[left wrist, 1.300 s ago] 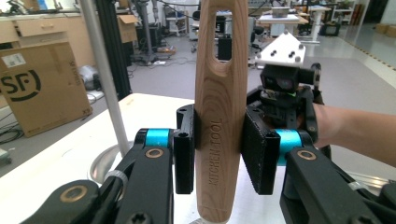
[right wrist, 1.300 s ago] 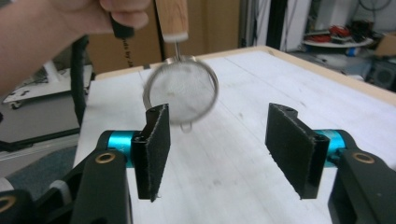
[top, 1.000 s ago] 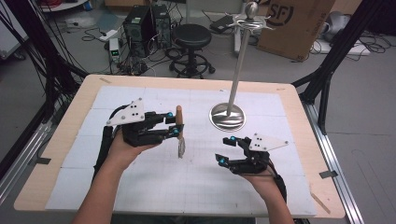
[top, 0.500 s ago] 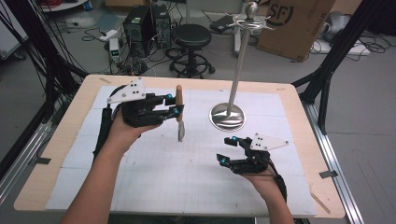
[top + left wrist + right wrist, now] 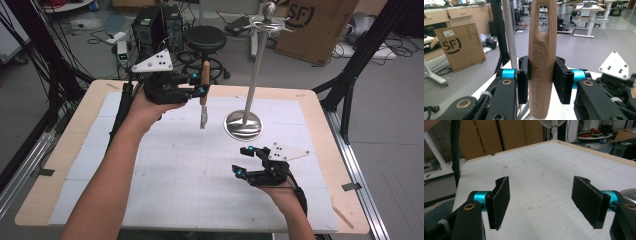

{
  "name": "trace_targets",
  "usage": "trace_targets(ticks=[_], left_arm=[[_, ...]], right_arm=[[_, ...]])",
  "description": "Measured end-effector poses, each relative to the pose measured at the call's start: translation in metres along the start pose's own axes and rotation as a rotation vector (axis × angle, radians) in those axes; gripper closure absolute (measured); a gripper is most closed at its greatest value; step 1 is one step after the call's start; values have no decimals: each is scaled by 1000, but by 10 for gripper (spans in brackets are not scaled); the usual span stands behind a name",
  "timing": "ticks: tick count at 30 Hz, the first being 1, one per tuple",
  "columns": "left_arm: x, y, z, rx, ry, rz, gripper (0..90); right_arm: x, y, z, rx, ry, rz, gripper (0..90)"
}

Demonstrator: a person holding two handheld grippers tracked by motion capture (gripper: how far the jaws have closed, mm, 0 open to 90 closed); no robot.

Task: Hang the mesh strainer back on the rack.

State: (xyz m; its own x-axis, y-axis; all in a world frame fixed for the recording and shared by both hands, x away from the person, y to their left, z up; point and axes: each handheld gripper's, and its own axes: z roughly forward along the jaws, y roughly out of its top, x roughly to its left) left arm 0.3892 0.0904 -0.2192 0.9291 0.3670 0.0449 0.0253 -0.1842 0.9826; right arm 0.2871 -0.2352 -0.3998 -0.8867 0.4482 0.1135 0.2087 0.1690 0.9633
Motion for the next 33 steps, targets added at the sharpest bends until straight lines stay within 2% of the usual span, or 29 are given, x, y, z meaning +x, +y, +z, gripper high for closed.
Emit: trace_targets(ticks=[9, 17, 28, 33], left_arm=[[9, 19, 16, 16, -30, 5, 679], [22, 29, 24, 16, -10, -3, 679], [33, 51, 36, 25, 30, 17, 679], [37, 62, 44, 31, 33, 26, 679]], right_arm=[[0, 0, 0, -4, 7, 3, 300], [1, 0, 0, -1, 23, 9, 295], [0, -1, 2, 0, 32, 13, 287], [0, -1, 0, -8, 33, 23, 284]])
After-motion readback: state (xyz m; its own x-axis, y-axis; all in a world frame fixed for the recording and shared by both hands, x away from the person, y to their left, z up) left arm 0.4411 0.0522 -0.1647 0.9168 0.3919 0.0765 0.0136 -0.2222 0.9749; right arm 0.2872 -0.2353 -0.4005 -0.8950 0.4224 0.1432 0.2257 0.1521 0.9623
